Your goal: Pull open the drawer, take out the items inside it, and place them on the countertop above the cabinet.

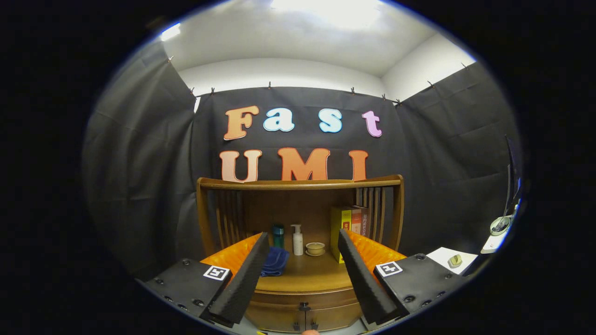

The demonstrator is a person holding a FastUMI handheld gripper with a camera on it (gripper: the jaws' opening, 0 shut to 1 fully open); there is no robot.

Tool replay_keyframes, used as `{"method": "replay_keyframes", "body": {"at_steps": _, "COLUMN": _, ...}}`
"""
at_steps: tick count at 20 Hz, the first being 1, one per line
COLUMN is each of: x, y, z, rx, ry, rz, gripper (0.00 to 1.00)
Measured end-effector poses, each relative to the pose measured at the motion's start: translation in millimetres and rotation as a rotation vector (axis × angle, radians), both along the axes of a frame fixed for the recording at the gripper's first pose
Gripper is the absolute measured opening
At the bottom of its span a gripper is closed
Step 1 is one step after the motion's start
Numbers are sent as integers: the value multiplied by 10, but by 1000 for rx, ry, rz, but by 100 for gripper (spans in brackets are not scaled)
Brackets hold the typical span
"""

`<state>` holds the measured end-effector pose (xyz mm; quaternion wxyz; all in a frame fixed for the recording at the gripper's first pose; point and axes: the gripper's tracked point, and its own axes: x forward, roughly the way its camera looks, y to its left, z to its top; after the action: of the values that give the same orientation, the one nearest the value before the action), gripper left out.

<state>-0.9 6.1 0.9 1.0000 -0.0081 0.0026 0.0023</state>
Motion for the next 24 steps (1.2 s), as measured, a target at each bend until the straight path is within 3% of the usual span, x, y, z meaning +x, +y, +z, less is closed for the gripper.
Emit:
{"method": "replay_keyframes", "body": {"at_steps": 15, "x": -55, "y": -71, "z": 17, "rx": -18, "ry": -18, "rz": -27, "gripper": 98}}
{"method": "replay_keyframes", "body": {"at_steps": 24, "x": 60, "y": -148, "z": -854, "rx": -48, "ry": 31, "rz": -60, "gripper": 98}}
